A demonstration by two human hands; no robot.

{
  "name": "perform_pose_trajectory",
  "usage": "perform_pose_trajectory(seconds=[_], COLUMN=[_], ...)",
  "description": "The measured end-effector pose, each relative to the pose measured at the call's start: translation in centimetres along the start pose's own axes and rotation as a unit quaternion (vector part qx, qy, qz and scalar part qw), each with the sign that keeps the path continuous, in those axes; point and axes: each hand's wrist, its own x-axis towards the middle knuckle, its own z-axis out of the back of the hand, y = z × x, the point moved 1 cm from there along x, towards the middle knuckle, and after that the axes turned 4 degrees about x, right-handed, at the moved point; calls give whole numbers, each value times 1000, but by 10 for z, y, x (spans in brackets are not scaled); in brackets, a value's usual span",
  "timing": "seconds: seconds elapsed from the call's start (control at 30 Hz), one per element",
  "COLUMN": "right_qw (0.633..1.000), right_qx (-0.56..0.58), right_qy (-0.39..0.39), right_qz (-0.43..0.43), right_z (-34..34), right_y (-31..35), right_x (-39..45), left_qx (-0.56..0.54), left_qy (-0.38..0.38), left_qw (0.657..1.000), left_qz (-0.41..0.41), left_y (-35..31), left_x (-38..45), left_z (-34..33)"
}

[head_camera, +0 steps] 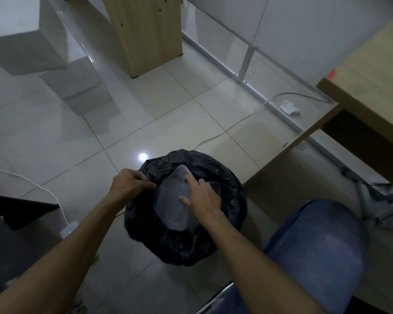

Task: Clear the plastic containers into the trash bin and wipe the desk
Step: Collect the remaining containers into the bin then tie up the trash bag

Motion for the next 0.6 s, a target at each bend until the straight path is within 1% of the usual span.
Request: perform_pose_trajectory(seconds=[0.07,0.1,0.17,0.23,0.3,0.4,0.47,0.57,0.6], right_qw=[1000,999,994,983,977,979,977,957,952], right_qx=[-14,-8,5,-9,-31,-59,-100,-214,-227], right_qy=[4,-7,-36,-43,-33,-3,32,125,152], right_qz=[16,36,105,178,207,197,185,151,134], right_z=[2,4,7,4,-2,-13,-16,-22,-24], right_y=[-3,-3,-2,-5,-12,-21,-21,-20,-21], right_x=[2,3,3,3,2,6,18,30,29], left_qx=[-30,-54,-119,-189,-226,-227,-229,-166,-141], left_qy=[23,19,0,4,17,-3,-23,-64,-85], left_qw=[999,998,992,977,966,959,954,967,972], left_qz=[-5,2,43,93,125,172,193,184,171], left_y=[3,6,12,20,24,37,43,41,36], left_x=[0,1,5,12,16,23,25,19,16], left_z=[0,0,-3,-7,-10,-13,-12,-8,-5])
